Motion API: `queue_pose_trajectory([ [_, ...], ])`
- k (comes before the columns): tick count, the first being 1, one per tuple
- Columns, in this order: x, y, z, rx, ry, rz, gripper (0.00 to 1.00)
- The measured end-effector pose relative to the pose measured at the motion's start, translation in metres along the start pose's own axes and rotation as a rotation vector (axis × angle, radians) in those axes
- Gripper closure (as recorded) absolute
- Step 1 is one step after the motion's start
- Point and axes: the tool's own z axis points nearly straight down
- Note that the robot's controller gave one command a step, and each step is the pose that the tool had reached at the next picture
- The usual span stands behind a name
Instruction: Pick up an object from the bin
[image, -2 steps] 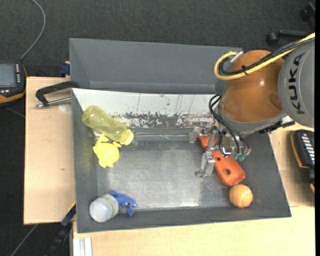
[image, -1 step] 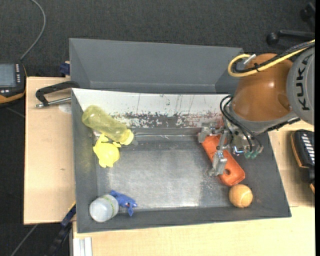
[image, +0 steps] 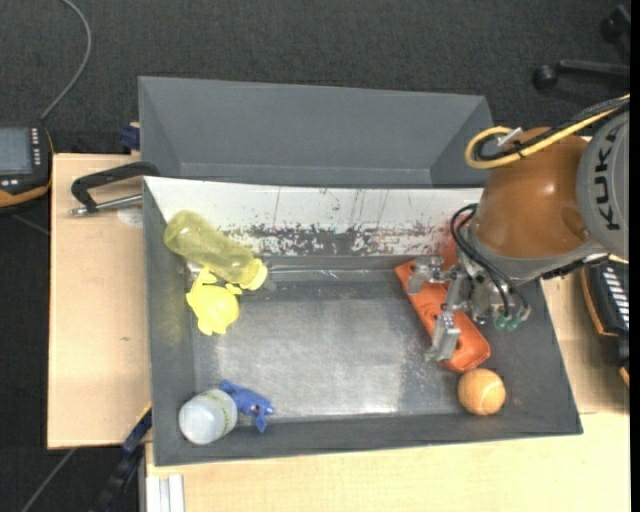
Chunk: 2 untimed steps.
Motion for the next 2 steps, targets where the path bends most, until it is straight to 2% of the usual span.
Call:
queue_pose_trajectory([
  [1, 0.005, -0.025, 0.022, -0.008, -0.001, -0.062, 0.0],
  [2, 0.004, -0.05, 0.031, -0.003, -0.002, -0.091, 0.0],
])
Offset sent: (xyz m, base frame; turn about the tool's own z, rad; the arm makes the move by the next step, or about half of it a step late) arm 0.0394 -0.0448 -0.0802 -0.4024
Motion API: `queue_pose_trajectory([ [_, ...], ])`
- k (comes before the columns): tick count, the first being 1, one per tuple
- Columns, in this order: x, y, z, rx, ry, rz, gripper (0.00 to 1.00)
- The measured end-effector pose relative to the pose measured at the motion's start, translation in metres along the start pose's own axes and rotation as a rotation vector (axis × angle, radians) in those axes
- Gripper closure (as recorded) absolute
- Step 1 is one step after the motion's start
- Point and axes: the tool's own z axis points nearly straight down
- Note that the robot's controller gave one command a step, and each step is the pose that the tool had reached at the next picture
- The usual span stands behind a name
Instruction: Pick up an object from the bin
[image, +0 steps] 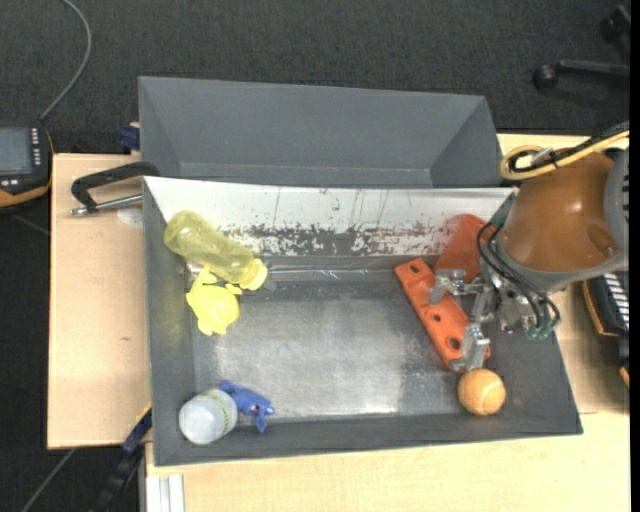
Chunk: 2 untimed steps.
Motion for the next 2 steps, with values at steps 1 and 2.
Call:
queue_pose_trajectory([
  [1, -0.0094, -0.0233, 0.0136, 0.001, -0.003, -0.136, 0.0],
  [2, -0.0057, -0.0226, 0.0218, 0.0, -0.002, -0.238, 0.0],
])
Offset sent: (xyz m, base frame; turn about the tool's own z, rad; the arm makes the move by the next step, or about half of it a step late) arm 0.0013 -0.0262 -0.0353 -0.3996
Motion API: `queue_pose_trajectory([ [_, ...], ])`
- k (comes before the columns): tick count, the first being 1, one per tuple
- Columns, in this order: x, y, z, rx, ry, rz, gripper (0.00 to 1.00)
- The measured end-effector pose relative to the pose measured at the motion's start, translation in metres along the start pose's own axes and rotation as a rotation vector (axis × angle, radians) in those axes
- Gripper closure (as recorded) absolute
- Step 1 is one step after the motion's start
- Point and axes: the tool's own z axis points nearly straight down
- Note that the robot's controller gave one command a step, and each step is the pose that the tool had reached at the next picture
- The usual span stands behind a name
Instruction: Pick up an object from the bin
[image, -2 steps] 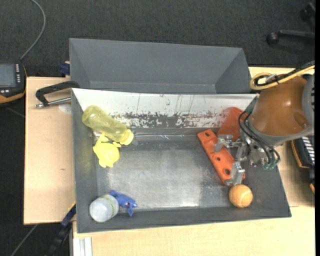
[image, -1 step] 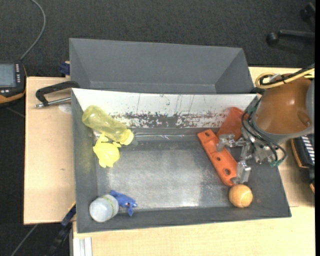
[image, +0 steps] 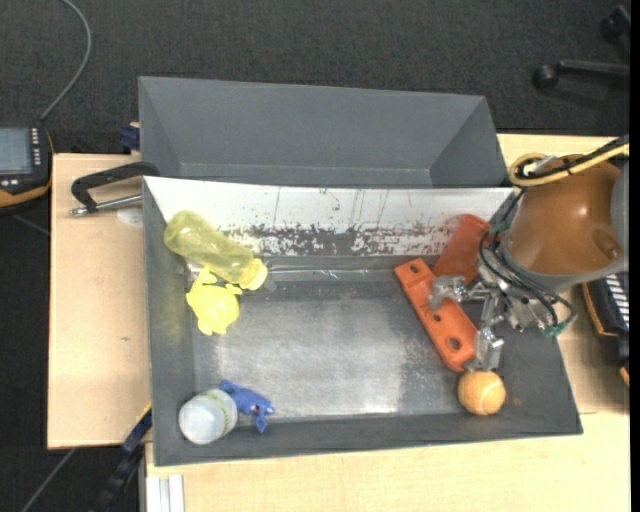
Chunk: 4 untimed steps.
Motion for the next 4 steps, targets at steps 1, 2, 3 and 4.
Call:
queue_pose_trajectory([
  [1, 0.001, -0.005, 0.013, 0.005, -0.01, -0.345, 0.0],
  [2, 0.003, -0.012, 0.021, 0.002, -0.007, -0.531, 0.0],
  [3, 0.01, -0.009, 0.023, 0.003, -0.008, -0.582, 0.0],
  [4, 0.01, -0.012, 0.026, 0.007, -0.013, -0.971, 1.0],
])
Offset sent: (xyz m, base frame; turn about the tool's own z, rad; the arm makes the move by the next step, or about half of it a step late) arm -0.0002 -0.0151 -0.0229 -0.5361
